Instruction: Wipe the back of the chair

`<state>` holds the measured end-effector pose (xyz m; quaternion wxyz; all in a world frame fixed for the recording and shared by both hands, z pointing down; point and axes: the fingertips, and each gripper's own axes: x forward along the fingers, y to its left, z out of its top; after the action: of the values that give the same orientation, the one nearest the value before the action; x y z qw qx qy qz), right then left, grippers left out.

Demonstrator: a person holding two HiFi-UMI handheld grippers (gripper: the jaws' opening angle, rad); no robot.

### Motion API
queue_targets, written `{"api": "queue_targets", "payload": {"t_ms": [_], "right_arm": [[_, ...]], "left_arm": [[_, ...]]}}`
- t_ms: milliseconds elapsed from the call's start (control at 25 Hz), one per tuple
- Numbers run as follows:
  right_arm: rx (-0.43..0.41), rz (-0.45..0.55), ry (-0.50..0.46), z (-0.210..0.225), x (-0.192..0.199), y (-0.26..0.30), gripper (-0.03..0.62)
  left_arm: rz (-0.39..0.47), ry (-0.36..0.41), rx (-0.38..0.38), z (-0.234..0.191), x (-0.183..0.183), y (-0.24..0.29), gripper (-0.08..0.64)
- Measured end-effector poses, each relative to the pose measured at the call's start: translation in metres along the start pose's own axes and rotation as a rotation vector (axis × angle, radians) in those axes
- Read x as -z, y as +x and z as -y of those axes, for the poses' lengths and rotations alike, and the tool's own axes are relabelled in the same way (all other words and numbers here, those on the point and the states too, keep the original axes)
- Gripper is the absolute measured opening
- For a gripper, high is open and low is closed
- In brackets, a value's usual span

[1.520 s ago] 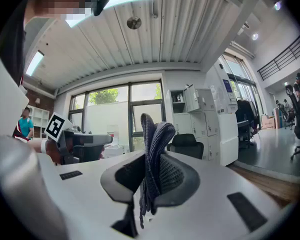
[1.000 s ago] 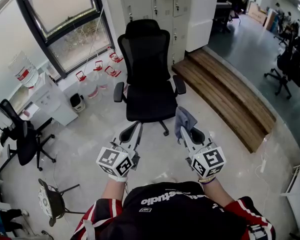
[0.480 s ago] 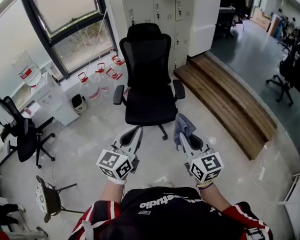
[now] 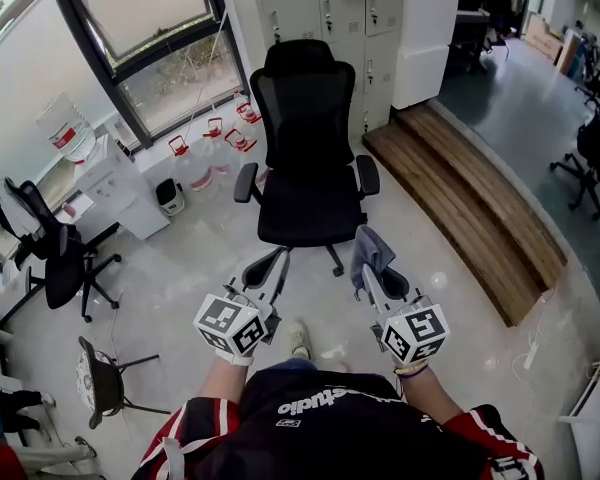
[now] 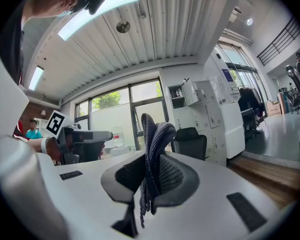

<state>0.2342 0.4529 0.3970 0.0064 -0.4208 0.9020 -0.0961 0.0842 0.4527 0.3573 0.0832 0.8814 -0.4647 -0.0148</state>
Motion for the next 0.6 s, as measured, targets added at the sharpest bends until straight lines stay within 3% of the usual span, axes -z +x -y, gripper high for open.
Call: {"api": "queue_targets", "payload": {"t_ms": [320, 600], "right_arm": [[0.007, -0.026, 0.018, 0.022, 0.011, 0.039, 0.063], [0.018, -0.036, 0.001, 0.047, 0.000, 0.123, 0.063]], "left_arm": [[-0.010, -0.024, 0.016, -0.033, 0.011, 0.037, 0.025], [0.012, -0.052, 0.015, -0.112, 0.002, 0.080, 0.025]]}}
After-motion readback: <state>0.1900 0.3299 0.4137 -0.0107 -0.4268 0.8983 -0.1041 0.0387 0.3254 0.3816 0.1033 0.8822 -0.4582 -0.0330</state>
